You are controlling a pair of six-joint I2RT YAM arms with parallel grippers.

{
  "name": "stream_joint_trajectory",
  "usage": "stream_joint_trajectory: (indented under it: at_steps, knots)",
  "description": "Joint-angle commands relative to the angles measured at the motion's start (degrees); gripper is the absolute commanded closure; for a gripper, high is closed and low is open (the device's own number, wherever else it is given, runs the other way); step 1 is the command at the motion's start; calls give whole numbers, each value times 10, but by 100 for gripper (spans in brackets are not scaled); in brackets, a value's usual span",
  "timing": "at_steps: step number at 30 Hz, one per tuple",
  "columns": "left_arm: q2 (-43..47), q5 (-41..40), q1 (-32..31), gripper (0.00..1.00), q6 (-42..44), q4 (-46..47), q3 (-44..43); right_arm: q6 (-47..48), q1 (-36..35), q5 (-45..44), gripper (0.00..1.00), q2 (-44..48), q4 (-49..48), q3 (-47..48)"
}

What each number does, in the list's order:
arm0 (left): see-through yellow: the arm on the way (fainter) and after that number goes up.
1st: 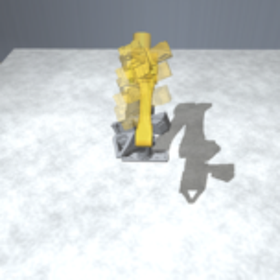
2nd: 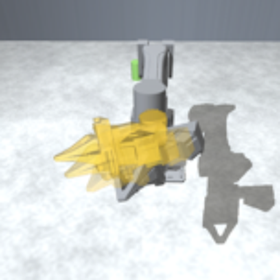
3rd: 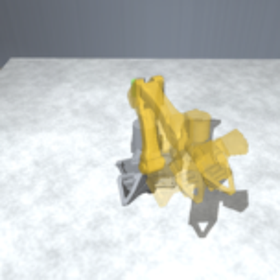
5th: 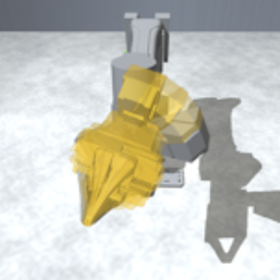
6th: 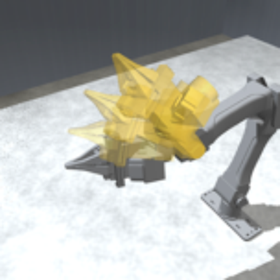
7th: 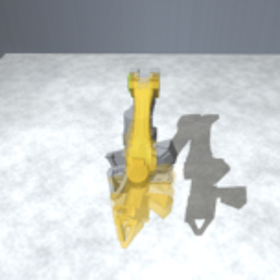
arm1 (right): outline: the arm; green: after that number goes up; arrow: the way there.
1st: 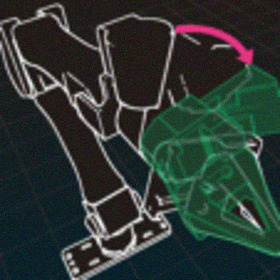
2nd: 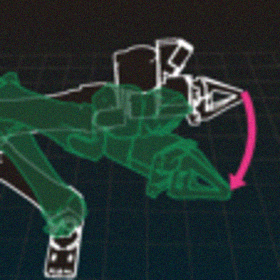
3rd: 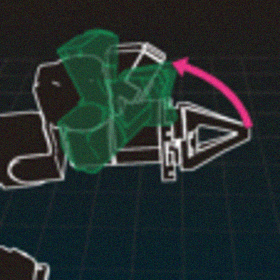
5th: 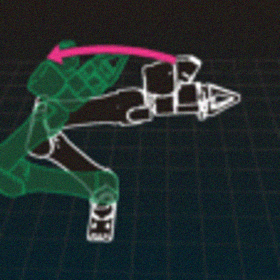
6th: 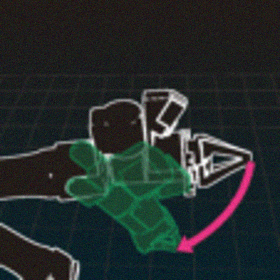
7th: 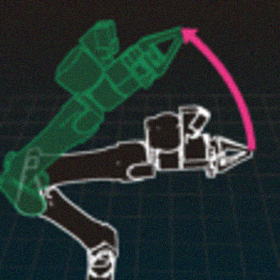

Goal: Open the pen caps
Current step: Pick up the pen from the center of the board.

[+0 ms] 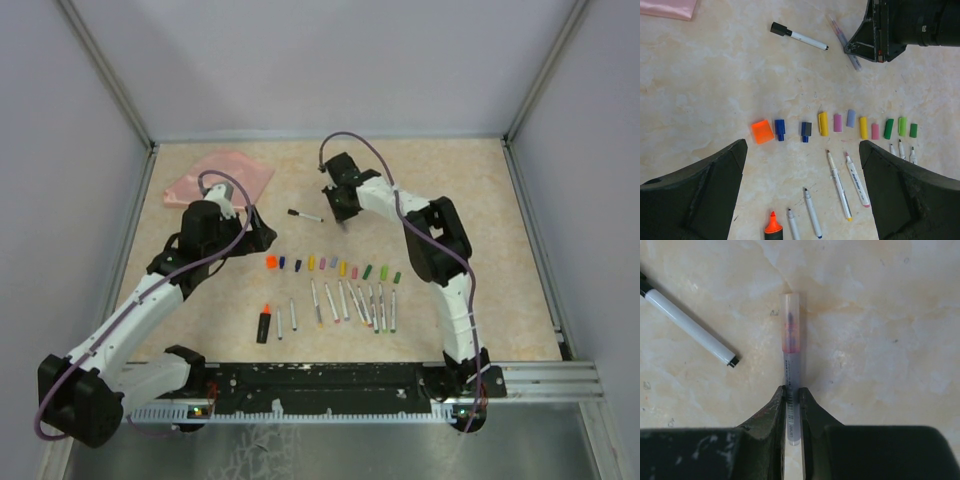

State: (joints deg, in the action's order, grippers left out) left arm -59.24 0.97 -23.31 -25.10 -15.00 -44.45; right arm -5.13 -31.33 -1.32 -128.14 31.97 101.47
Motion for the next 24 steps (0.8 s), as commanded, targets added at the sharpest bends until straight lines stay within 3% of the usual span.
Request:
stream_joint_trajectory:
  at_steps: [1,6,12,18,24]
  knots:
    - [7,34,6,3,-18,30,5,10,4,-25,88,44,39,-44]
    - [7,59,7,2,-29,42,6,10,3,-21,79,47,40,-64]
    - [8,96,8,2,-42,59,9,9,3,-11,79,28,47,-61]
    - [19,148,11,2,-65,101,21,5,3,-8,92,34,33,-85]
    - [19,224,13,2,-98,168,38,-14,12,27,100,102,-45,-148]
